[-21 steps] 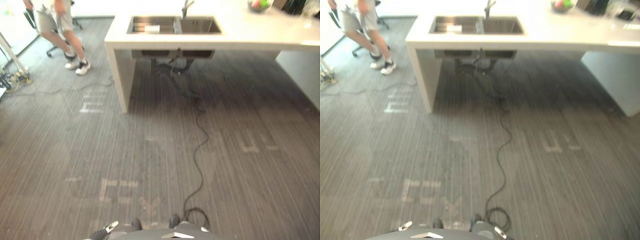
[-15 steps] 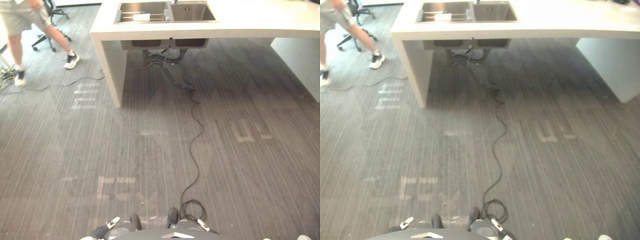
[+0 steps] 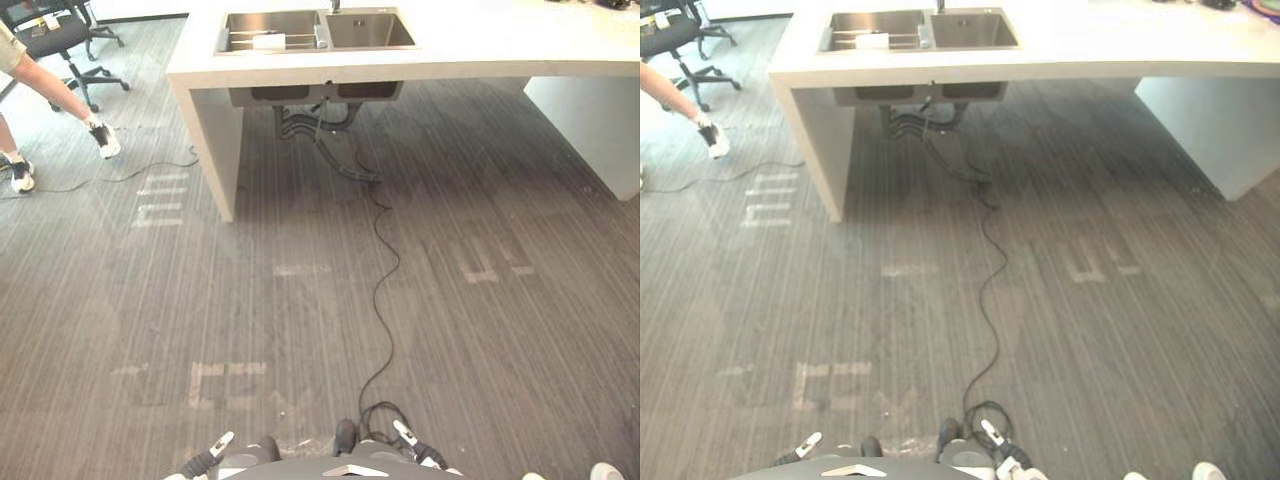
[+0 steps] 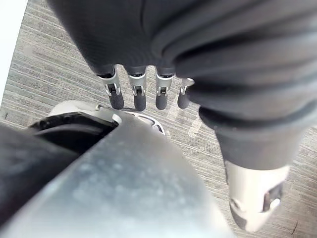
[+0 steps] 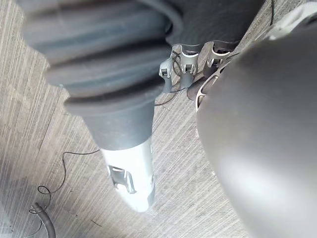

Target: Walk over to the sink, pick up the cup, carry it to the dishwasher, place the cup inside the dishwasher, then close the dishwasher door

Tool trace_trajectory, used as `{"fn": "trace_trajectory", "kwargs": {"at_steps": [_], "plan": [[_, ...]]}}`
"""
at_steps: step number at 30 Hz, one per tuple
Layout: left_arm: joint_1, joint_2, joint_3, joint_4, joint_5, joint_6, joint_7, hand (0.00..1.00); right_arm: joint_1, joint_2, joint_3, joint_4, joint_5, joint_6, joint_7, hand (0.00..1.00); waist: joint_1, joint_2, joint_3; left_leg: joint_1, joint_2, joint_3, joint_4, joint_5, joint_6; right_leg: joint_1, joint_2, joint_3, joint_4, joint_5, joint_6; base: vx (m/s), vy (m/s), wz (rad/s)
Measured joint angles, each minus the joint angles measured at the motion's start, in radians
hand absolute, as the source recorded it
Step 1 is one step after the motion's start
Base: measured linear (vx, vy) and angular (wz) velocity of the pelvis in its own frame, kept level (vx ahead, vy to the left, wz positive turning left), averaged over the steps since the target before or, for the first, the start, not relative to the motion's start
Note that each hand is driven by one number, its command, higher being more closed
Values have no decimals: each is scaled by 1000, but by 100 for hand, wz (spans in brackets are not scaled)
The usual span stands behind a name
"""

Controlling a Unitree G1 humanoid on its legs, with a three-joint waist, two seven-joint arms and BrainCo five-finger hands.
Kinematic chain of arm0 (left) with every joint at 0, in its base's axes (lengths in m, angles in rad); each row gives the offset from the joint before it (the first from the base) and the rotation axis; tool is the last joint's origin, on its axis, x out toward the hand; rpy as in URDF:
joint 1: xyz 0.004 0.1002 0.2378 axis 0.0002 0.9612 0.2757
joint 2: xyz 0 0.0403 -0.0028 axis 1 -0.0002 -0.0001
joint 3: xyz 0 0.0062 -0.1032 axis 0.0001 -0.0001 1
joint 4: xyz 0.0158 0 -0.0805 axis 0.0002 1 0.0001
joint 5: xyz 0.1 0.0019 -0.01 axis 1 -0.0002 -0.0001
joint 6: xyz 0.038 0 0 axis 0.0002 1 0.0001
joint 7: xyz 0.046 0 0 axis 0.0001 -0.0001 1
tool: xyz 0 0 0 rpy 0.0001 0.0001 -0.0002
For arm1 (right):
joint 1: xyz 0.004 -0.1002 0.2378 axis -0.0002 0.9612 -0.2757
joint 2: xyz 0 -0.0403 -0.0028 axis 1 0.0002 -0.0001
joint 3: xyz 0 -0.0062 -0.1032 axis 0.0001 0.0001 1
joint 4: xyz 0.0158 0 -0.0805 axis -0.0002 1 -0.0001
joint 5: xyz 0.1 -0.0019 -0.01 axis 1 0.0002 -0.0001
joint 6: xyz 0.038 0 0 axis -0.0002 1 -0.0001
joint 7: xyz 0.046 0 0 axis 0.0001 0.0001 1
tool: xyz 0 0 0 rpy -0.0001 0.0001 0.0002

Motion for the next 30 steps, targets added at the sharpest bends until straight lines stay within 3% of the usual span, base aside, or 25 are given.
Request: {"fn": "trace_trajectory", "kwargs": {"at_steps": [7,10,19,30], "plan": [[-26,0,42,38,0,134,8,0,1,3,-33,6,53,77,-63,0,2,-10,3,4,-3,-2,-11,13,20,2,-1,-9,-1,-10,-1,-74,-1,0],[-26,-5,72,49,1,156,8,0,2,3,-39,18,84,89,-75,0,2,-12,0,4,-3,1,-12,14,21,3,-1,-9,-1,-10,-1,-28,14,-4],[-28,-3,76,57,70,151,10,0,9,-3,-39,42,71,116,-73,0,1,-21,-21,24,-4,26,-31,19,29,2,3,4,0,-2,-10,46,24,-7],[-28,10,78,65,18,184,32,0,9,1,-39,41,36,143,-69,0,5,-31,-28,47,-5,26,-30,6,34,19,4,-4,0,1,-3,26,18,-2]]}}
